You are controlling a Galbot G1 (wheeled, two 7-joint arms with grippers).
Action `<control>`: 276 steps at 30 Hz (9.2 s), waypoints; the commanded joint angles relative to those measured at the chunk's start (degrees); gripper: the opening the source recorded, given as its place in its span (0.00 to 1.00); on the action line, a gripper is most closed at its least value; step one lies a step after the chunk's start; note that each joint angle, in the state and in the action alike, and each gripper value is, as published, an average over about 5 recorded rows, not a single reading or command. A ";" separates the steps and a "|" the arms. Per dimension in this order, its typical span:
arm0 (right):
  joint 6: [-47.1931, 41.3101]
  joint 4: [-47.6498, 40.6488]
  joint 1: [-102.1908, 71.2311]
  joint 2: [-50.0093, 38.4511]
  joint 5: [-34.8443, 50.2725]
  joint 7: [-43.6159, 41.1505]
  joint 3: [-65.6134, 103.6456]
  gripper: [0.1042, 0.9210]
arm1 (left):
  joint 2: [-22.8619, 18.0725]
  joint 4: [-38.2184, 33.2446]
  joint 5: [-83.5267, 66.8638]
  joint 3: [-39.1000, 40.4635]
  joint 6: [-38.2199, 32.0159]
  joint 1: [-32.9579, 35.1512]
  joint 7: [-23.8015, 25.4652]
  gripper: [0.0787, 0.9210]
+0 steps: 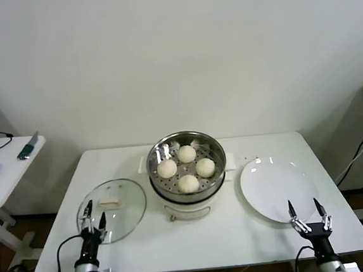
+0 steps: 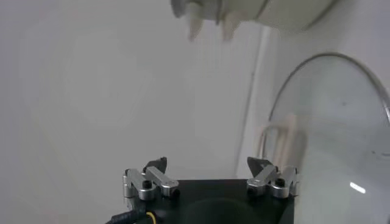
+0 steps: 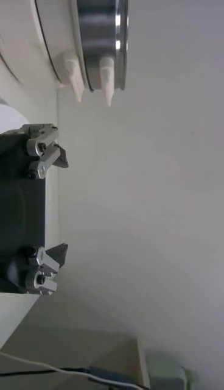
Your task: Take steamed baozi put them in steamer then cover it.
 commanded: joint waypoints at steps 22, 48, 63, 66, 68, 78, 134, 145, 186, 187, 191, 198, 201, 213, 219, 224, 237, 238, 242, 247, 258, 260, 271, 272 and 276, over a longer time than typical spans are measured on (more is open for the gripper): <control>2.15 1.84 -3.11 2.17 0.20 0.51 0.55 0.88 | 0.82 14.19 7.02 2.87 2.35 -13.29 -1.07 0.88; 0.99 2.61 -2.54 3.75 -1.65 0.34 0.35 0.88 | 2.00 18.97 8.12 3.04 0.90 -15.54 -0.92 0.50; 0.75 4.09 -2.94 3.83 -1.85 0.23 0.58 0.88 | 4.16 11.23 5.16 4.23 1.88 -13.18 0.05 0.07; 0.71 4.31 -2.96 3.75 -1.85 0.25 0.75 0.88 | 6.03 7.00 2.94 4.79 3.21 -12.23 1.42 0.07; 0.71 4.42 -3.05 3.72 -1.91 0.25 0.83 0.88 | 7.88 3.75 0.51 5.24 4.48 -11.48 2.58 0.07; 0.02 4.57 -3.42 4.11 -4.66 1.18 1.21 0.88 | 18.75 -5.50 -14.76 6.22 14.22 -10.31 10.70 0.07; 1.09 3.18 -2.00 3.34 -4.44 1.10 2.25 0.88 | -12.50 -7.92 16.69 44.44 47.84 -33.15 37.26 0.07; 1.42 2.89 -2.04 3.58 -4.24 1.14 2.37 0.88 | -12.26 -4.59 17.92 43.84 46.28 -33.32 34.95 0.07; 2.24 3.02 -2.19 4.27 -3.14 1.44 2.34 0.88 | -7.39 -1.65 19.09 43.63 41.71 -32.15 29.90 0.07; 2.25 3.02 -2.19 4.32 -3.16 1.45 2.33 0.88 | -7.35 -1.63 19.18 43.62 41.65 -32.17 29.90 0.07; 2.28 2.99 -2.19 4.46 -3.23 1.43 2.27 0.88 | -7.10 -1.66 19.26 43.65 41.48 -32.21 29.94 0.07; 2.13 3.00 -2.10 4.47 -3.47 1.24 2.22 0.88 | -6.39 -2.55 18.53 43.99 41.69 -32.49 30.25 0.08; 2.03 3.01 -1.92 4.50 -3.71 1.15 2.18 0.88 | -6.01 -3.54 17.77 44.41 42.09 -32.99 30.72 0.14; 2.00 2.68 -1.80 5.03 -3.94 0.43 1.86 0.88 | -5.00 -8.24 15.18 46.98 43.52 -32.34 32.43 0.54; 1.82 2.42 -1.79 5.06 -3.76 0.34 1.96 0.88 | -4.30 -12.12 14.60 47.70 43.58 -31.32 32.42 0.75; 1.32 2.41 -1.74 5.11 -3.60 0.41 2.01 0.88 | -1.98 -16.69 13.02 47.50 43.39 -29.27 32.21 0.87; -2.57 5.87 -2.40 4.93 -2.63 4.91 1.14 0.88 | 8.05 -28.91 -38.48 29.34 25.05 -20.91 18.09 0.88; -2.52 5.93 -2.34 4.96 -2.94 4.90 1.09 0.88 | 8.83 -29.79 -43.04 27.03 23.73 -19.61 17.47 0.88; -2.38 5.76 -1.94 5.23 -4.18 4.83 0.93 0.88 | 9.17 -31.38 -59.65 16.35 18.69 -14.90 14.00 0.88; -2.40 5.31 -1.79 5.26 -4.58 4.73 0.71 0.88 | 7.08 -30.41 -76.75 3.42 16.92 -9.97 12.69 0.88; -2.63 3.06 -0.97 4.29 -4.46 4.23 0.16 0.88 | 4.91 -20.49 -94.53 -5.26 8.14 2.87 13.74 0.88; -2.69 2.83 -0.69 4.28 -4.44 4.04 -0.03 0.88 | 4.79 -18.24 -94.32 -4.23 5.15 4.32 14.03 0.88; -2.95 1.11 0.36 3.94 -4.05 2.97 -0.88 0.88 | 3.78 -9.81 -92.19 0.71 -2.30 6.83 14.25 0.88; -2.93 1.02 0.39 3.94 -4.03 2.89 -0.90 0.88 | 3.60 -9.75 -92.09 0.93 -2.50 6.98 14.23 0.88; -2.88 1.05 0.32 3.96 -3.97 3.00 -1.00 0.88 | 3.02 -10.36 -91.70 1.29 -2.81 7.45 14.23 0.88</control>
